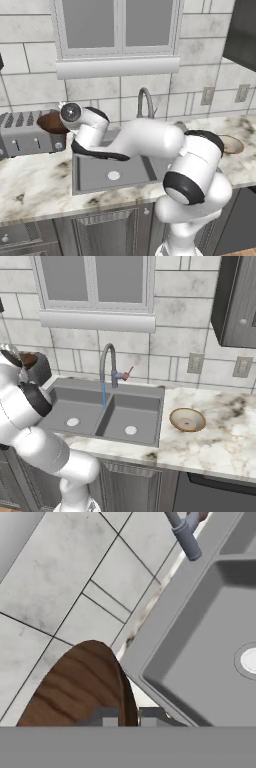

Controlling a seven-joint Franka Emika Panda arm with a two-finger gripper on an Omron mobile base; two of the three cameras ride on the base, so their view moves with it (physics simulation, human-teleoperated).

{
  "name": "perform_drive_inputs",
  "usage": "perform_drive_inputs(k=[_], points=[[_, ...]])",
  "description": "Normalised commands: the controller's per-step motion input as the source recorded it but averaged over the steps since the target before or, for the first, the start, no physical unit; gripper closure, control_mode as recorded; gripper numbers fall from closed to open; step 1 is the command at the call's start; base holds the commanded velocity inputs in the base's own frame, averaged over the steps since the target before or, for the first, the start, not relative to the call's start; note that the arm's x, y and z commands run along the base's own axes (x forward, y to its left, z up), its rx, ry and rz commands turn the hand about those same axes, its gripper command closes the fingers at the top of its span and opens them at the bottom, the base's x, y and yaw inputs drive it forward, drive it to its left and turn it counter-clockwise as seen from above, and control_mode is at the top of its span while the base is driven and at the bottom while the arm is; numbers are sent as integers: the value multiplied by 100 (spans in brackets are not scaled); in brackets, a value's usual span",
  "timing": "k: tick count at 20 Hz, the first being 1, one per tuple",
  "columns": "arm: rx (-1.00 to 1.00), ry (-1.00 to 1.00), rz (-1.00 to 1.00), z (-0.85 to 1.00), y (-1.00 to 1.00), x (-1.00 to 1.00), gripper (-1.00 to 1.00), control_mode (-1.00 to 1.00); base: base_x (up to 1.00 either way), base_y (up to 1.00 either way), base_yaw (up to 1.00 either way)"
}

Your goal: Rinse each bowl for a few seconds and place them down in the sink or on the counter.

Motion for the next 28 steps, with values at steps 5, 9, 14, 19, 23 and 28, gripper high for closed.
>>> perform_drive_inputs(k=[5,9,14,19,23,28], points=[[0,-3,-18,9,-5,-12,100,-100,0,0,0],[-1,-4,-17,3,-7,-13,100,-100,0,0,0],[-1,-3,-15,0,-13,-17,100,-100,0,0,0],[0,-3,-14,0,-16,-20,100,-100,0,0,0],[0,-3,-14,0,-14,-20,100,-100,0,0,0],[1,-3,-12,0,-16,-27,100,-100,0,0,0]])
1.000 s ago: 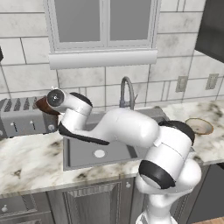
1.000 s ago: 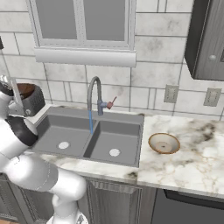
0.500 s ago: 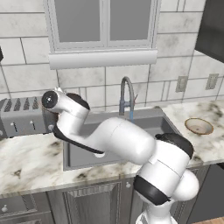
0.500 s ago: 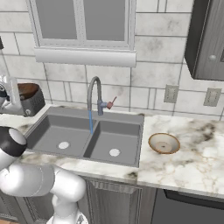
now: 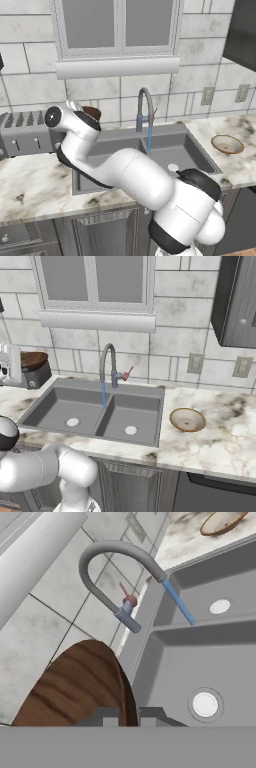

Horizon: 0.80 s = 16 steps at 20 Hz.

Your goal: Rinse each bowl for a few seconds and place them down in the sink or on the counter.

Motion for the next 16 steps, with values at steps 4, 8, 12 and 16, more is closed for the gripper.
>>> perform_drive_inputs(k=[4,8,12,16], points=[[4,-2,-8,-2,-17,-27,100,-100,0,0,0],[5,0,-3,-4,-15,-18,100,-100,0,0,0],[3,1,-1,-8,-25,-11,100,-100,0,0,0],[3,2,-2,-12,-29,-11,100,-100,0,0,0]])
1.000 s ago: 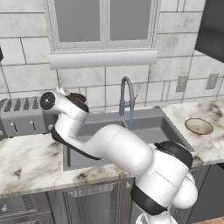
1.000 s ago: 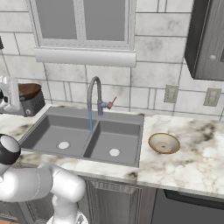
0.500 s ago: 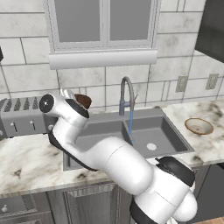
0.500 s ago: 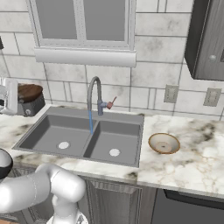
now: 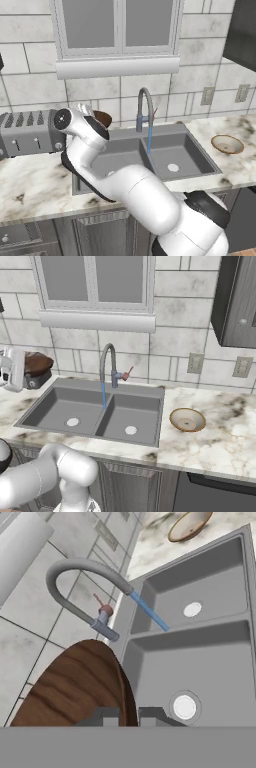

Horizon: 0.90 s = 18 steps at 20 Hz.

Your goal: Rinse each bowl for a few seconds and place them down in the sink or on the counter.

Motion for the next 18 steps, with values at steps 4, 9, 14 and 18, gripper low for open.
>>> perform_drive_inputs(k=[4,9,14,18], points=[[3,1,-2,-12,-27,-12,100,-100,0,0,0],[2,2,-2,-13,-25,-11,100,-100,0,0,0],[0,3,-2,-15,-21,-5,100,-100,0,0,0],[0,3,-1,-19,-19,0,100,-100,0,0,0]])
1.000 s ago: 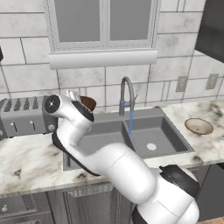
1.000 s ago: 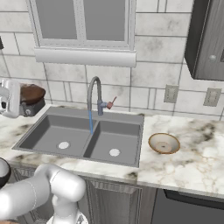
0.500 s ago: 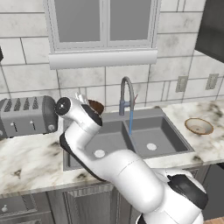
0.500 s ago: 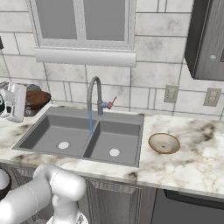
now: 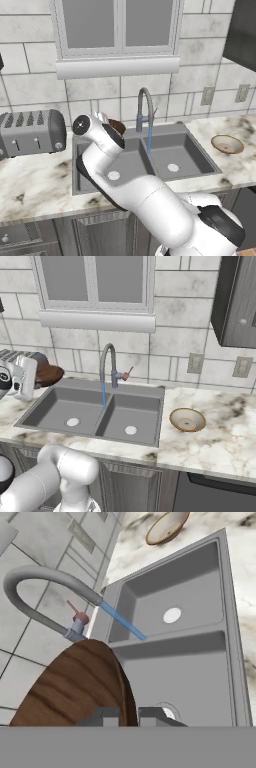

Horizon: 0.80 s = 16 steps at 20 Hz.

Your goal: Rinse each bowl for a few seconds and place them down in the sink or on the counter.

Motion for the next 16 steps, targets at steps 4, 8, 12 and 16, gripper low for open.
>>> perform_drive_inputs(k=[4,8,12,16], points=[[0,2,-2,-21,-19,0,100,-100,0,0,0],[-1,1,-2,-19,-20,0,100,-100,0,0,0],[-1,0,-2,-19,-20,0,100,-100,0,0,0],[-1,0,-3,-18,-23,0,100,-100,0,0,0]])
